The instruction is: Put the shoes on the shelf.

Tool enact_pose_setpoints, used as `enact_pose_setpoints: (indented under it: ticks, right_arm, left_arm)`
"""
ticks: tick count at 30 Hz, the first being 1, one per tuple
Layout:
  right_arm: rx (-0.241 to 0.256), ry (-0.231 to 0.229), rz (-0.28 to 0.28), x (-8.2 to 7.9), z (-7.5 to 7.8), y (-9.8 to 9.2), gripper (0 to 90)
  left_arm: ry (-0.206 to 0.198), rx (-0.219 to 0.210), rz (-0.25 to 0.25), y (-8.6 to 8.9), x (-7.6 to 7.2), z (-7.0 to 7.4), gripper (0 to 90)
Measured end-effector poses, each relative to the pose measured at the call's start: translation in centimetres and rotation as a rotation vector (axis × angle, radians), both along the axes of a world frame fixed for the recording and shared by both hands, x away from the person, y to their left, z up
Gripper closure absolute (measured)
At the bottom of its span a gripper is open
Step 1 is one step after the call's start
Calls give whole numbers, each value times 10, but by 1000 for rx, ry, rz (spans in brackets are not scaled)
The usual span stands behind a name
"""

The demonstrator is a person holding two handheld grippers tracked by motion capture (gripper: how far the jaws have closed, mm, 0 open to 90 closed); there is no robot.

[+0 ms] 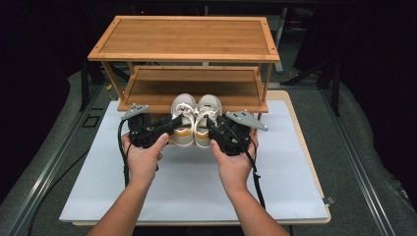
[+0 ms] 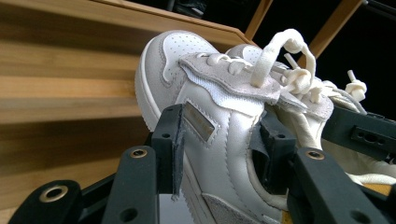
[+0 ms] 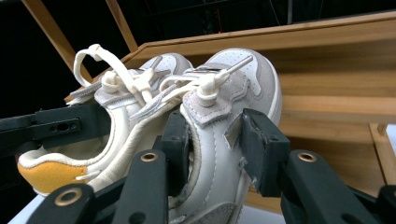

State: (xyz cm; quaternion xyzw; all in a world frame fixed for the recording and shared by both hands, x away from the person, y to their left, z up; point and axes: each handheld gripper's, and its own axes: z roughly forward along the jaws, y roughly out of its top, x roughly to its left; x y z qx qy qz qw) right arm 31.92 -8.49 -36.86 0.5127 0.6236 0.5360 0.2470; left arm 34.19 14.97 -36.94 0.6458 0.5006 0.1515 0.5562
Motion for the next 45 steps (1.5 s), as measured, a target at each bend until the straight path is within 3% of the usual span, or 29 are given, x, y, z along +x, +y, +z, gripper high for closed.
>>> enact_pose_setpoints:
  ticks: [19, 21, 27, 35, 45]
  right_arm:
    - [3, 28, 0, 47, 9, -1, 633]
    - [20, 33, 5, 56, 9, -3, 633]
    - [9, 35, -5, 69, 12, -2, 633]
    - [26, 57, -13, 88, 16, -2, 632]
    - [10, 105, -22, 99, 15, -3, 618]
  left_arm:
    - [10, -25, 6, 0, 48, 7, 585]
    - [18, -36, 9, 0, 53, 7, 585]
    - [32, -18, 14, -2, 69, 12, 584]
    - [65, -38, 15, -3, 86, 16, 584]
    - [108, 16, 11, -7, 98, 18, 572]
